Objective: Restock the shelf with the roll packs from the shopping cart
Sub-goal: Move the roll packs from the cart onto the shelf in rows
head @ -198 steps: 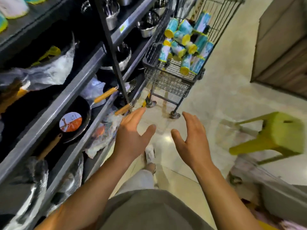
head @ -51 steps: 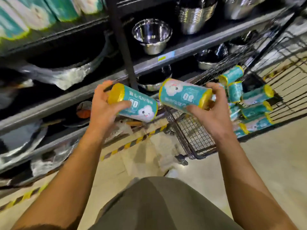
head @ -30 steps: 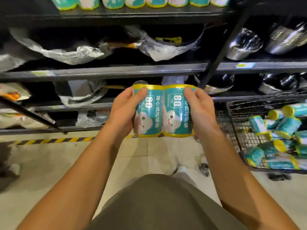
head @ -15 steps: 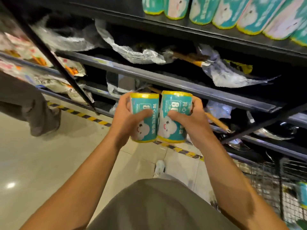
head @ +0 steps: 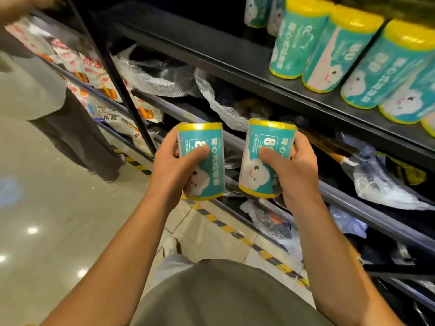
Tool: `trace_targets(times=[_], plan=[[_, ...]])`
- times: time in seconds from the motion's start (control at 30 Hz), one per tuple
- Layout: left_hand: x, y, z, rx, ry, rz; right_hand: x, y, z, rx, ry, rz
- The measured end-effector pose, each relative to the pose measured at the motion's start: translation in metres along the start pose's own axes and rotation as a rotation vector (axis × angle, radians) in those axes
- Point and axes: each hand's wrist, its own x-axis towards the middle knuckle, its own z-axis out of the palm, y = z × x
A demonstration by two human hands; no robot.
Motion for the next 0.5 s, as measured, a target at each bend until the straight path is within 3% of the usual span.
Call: trace_targets(times=[0.27,0.5], plan=[[0.095,0.020,-0.028,-0.064,-0.177,0.033,0.039,-0.024,0.054,-0.034,0.092,-0.145],[0.191,0.053,-0.055,-0.052,-0.413,0.123,0.075,-0.057,0.108,-0.030,0.336,-0.275]])
